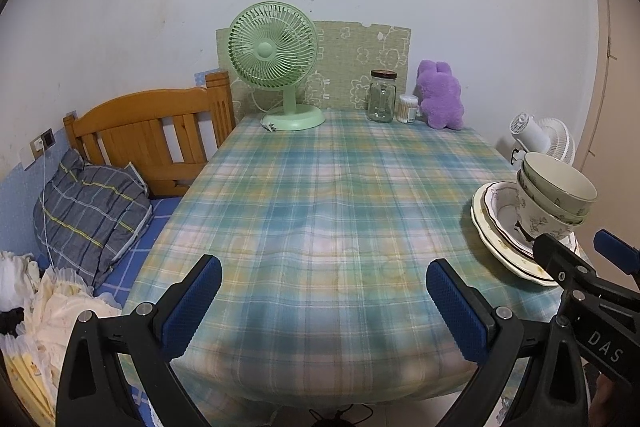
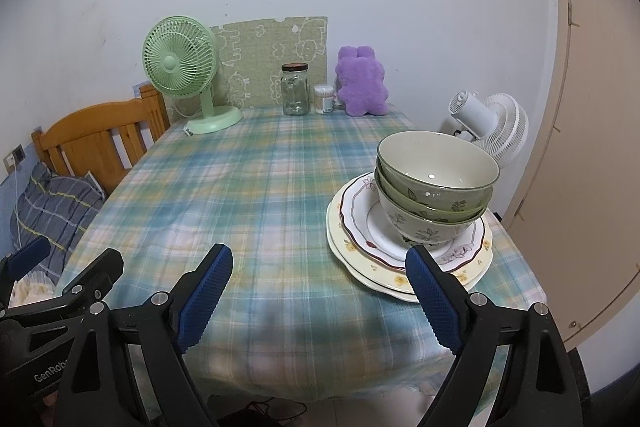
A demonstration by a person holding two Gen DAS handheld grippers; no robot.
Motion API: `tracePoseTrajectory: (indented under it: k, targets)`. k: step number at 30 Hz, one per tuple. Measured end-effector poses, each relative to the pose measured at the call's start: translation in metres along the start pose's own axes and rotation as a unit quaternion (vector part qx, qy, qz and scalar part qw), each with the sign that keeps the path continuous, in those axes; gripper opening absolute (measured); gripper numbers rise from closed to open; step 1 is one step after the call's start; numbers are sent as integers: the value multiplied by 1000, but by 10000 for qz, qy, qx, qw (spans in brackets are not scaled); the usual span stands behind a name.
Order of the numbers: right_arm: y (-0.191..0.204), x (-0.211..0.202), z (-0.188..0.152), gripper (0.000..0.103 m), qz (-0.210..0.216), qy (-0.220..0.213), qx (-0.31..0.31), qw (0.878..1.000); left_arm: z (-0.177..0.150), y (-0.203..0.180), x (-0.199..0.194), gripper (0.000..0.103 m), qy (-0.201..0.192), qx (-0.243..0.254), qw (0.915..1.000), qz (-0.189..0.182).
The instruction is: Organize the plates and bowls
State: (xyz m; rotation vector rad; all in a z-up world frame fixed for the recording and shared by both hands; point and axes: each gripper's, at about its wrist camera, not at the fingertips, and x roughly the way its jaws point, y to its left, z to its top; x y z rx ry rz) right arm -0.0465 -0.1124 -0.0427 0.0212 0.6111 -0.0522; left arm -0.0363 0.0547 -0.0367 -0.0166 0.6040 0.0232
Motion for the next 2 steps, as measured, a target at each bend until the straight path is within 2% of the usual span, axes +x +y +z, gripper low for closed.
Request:
tracePoseTrajectory:
  k: [2]
  targets:
    - [0, -1, 0, 90, -7, -4, 1, 10000, -1, -1, -1, 103, -1, 3, 10000, -5]
